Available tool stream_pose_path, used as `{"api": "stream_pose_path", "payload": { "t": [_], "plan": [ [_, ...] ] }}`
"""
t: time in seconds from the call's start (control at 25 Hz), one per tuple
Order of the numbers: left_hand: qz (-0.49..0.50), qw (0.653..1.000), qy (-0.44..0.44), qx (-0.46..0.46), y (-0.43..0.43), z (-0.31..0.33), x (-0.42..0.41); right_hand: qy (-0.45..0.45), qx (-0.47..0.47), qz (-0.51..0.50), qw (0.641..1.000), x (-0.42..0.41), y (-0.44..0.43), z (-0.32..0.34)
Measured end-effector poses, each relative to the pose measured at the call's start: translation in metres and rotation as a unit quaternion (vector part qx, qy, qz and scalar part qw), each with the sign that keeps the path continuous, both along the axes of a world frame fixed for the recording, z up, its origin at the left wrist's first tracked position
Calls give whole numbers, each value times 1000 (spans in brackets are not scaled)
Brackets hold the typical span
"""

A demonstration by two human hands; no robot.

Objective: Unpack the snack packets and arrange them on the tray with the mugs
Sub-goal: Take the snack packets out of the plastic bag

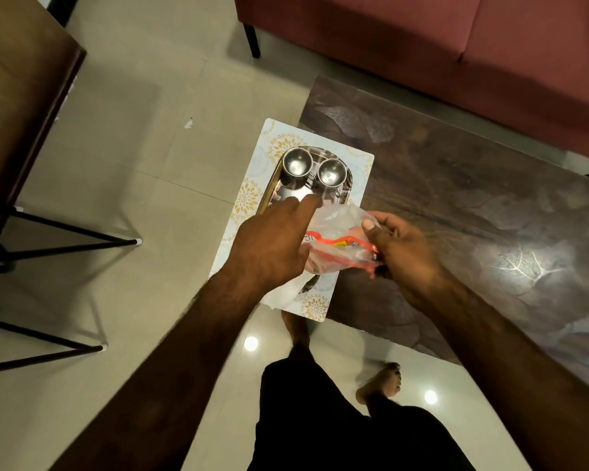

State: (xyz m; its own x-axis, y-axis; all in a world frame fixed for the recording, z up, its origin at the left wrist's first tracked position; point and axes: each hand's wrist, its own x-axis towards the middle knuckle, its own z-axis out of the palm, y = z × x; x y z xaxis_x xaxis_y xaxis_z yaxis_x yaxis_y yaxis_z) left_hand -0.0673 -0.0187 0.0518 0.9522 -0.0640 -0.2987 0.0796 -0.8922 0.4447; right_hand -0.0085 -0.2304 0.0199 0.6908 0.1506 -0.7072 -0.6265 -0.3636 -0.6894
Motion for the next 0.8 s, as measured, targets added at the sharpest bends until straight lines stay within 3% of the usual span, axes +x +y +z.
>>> {"api": "stream_pose_path", "payload": {
  "t": [0.12,0.24,0.28,0.36,0.48,0.64,0.8],
  "plan": [
    [72,985,-39,-153,1,-1,3,-2,12,5,1000,4,-1,4],
    [80,956,-69,-274,12,6,-1,-27,-3,8,1000,14,-4,10],
    [67,959,-84,-264,16,8,-2,-33,-11,12,999,17,-5,13],
    [31,985,-76,-153,19,13,0,-33,-12,24,999,21,-7,18],
    [29,998,-58,-17,9,17,0,7,54,19,998,21,-11,27],
    [67,993,-83,-49,-4,16,-1,-18,82,27,996,16,-17,26],
    [70,997,-36,-1,0,9,-1,-118,-13,21,993,14,-13,32]
  ]
}}
